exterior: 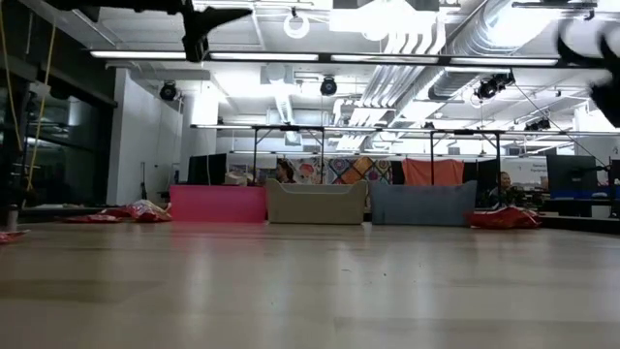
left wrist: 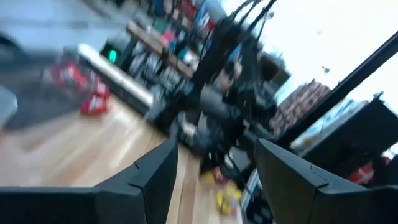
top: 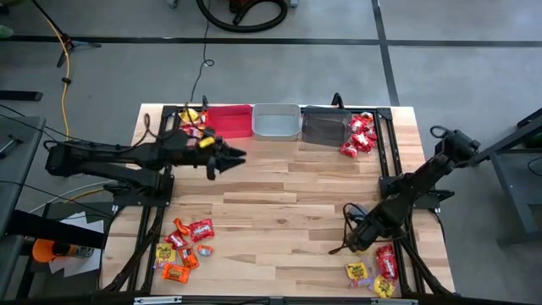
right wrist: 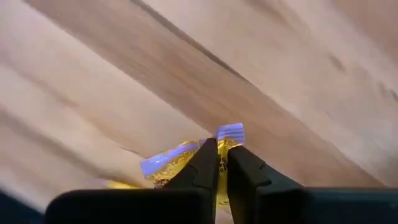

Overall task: Sort candy
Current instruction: Put the yellow candy into the gray bin

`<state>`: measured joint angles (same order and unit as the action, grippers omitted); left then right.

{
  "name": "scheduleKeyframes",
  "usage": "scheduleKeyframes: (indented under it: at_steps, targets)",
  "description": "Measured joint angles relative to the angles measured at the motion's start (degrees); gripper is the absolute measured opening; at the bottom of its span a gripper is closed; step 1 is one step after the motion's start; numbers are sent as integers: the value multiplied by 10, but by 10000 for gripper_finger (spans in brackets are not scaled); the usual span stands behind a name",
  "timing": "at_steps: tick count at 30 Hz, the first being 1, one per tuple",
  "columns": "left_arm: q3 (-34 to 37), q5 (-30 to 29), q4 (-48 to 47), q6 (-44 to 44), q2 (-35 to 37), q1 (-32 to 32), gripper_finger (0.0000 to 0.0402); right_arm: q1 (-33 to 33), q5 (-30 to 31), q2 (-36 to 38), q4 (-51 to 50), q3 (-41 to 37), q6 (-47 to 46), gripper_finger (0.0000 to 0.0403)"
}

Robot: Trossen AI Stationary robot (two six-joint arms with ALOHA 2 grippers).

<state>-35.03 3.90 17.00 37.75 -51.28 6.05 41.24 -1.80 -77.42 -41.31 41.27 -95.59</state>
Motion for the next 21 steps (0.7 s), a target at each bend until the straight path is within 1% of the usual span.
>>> scheduleKeyframes:
  at_steps: [2,4,6,8,10,12,14,16,18,19,21]
  targets:
    - [0,-1,9,-7,22,13,202,-29,48,20,-2,24,36,23]
    - [0,-1,9,-8,43,26,202,-64,113,34,0,48,90,10]
    - [0,-1,10,-8,61,37,202,-106,181,41,16,71,172,4]
    - [0,-4,10,-8,74,44,202,-158,242,43,52,91,260,7]
    - [0,-6,10,-14,79,49,202,-222,274,40,114,98,354,4]
    - [0,-6,9,-23,78,53,202,-293,277,31,208,100,452,2]
    - [0,-7,10,-23,75,53,202,-366,264,16,314,101,537,3]
    - [0,-7,8,-17,69,52,202,-435,244,-3,406,101,605,2]
    - [0,-3,7,-6,63,49,202,-497,229,-26,482,103,648,2]
    - [0,0,8,-4,61,47,202,-525,221,-39,496,110,660,2]
    - [0,4,8,0,57,40,202,-573,200,-70,493,138,674,1]
